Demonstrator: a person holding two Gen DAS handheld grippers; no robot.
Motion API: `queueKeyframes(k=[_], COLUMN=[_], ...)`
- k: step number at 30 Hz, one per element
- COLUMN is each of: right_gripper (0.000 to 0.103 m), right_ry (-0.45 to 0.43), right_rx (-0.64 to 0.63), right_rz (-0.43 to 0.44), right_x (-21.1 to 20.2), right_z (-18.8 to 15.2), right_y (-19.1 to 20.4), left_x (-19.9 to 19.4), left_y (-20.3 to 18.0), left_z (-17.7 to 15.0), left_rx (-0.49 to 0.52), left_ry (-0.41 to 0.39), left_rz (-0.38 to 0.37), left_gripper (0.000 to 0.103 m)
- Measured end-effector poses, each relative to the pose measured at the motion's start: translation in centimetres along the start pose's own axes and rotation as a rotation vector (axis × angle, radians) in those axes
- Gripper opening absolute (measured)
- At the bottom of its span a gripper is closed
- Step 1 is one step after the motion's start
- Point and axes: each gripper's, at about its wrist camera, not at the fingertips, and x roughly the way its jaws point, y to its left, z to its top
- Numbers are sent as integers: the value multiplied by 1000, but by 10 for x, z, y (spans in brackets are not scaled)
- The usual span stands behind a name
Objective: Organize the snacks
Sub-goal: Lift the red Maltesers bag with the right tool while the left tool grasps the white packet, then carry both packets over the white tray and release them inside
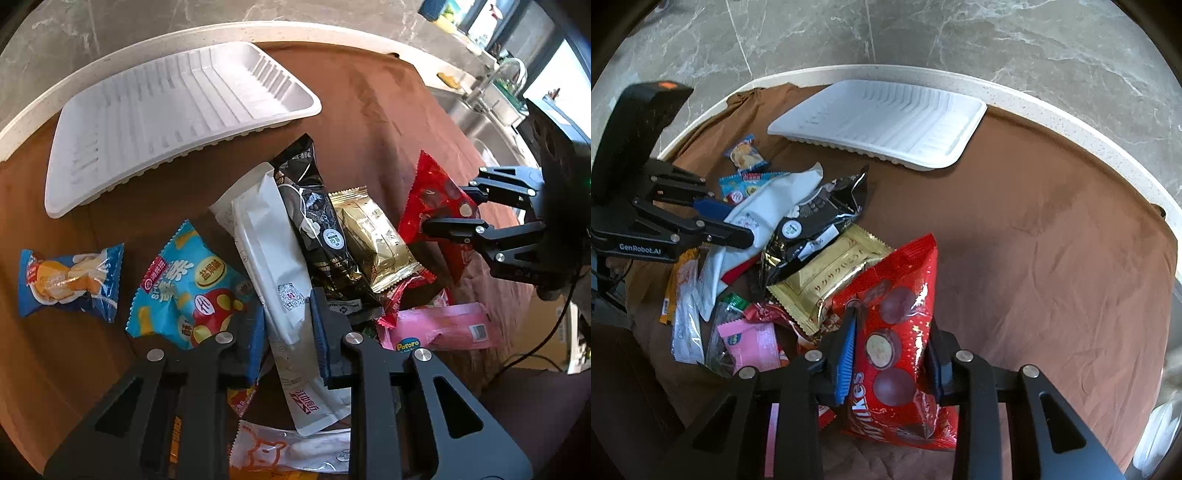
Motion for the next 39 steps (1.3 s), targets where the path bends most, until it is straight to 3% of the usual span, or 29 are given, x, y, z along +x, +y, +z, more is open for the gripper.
queueKeyframes(k=[11, 19, 27, 34, 39], right_gripper=[35, 35, 35, 35, 35], right_ry=[-50, -88, -140, -158, -148], right_rx=[130, 281, 518, 718, 747], right_rz=[88, 219, 488, 696, 670], right_x=[-16, -23, -13, 21, 47], right_z=[5, 20, 69, 124, 156], right_y=[-13, -32, -65, -91, -103], left_x=[-28, -53, -72, -75, -58], left_y=[16, 36, 89, 152, 195], left_z=[5, 19, 53, 94, 116], left_rx=[-82, -166, -274, -364, -413], left_ry=[-68, -139, -224, -292, -299], left_rz=[-88, -198, -282, -290, -259], left_gripper=[20, 20, 20, 20, 20])
